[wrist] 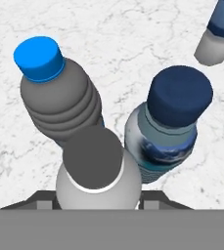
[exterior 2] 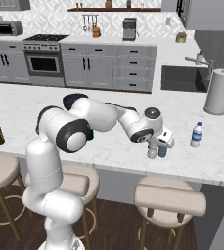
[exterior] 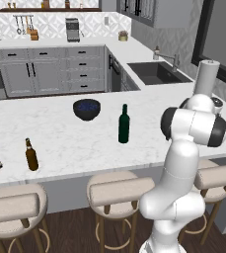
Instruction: Move the plastic bottles in the middle to the plastics group, and the glass bottles in the middle to the glass group.
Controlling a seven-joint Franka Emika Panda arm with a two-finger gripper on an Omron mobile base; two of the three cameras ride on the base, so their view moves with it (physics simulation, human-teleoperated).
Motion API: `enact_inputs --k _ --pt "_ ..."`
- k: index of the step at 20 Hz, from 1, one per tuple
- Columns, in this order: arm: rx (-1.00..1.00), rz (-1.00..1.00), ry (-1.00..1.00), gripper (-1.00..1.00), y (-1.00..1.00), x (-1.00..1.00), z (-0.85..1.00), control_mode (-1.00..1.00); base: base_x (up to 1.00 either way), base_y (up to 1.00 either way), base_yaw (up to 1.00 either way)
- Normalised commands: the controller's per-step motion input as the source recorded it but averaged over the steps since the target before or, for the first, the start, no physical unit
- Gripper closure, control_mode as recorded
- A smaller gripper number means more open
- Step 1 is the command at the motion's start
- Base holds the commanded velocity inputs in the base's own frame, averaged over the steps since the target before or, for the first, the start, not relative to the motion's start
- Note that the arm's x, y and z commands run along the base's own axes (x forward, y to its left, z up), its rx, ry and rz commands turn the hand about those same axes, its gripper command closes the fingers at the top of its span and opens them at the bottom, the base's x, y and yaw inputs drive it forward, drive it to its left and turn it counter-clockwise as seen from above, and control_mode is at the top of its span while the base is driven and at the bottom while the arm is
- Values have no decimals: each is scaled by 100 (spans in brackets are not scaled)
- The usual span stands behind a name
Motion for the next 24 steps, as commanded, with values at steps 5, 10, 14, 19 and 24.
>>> enact_inputs --k 5,10,14,19,24 --pt "0 0 0 100 0 -4 0 -100 0 0 0" --pt "0 0 0 -100 0 0 0 -100 0 0 0" --pt "0 0 0 -100 0 0 0 -100 0 0 0" --pt "0 0 0 -100 0 0 0 -100 0 0 0" --pt "0 0 0 -100 0 -8 4 -100 0 0 0"
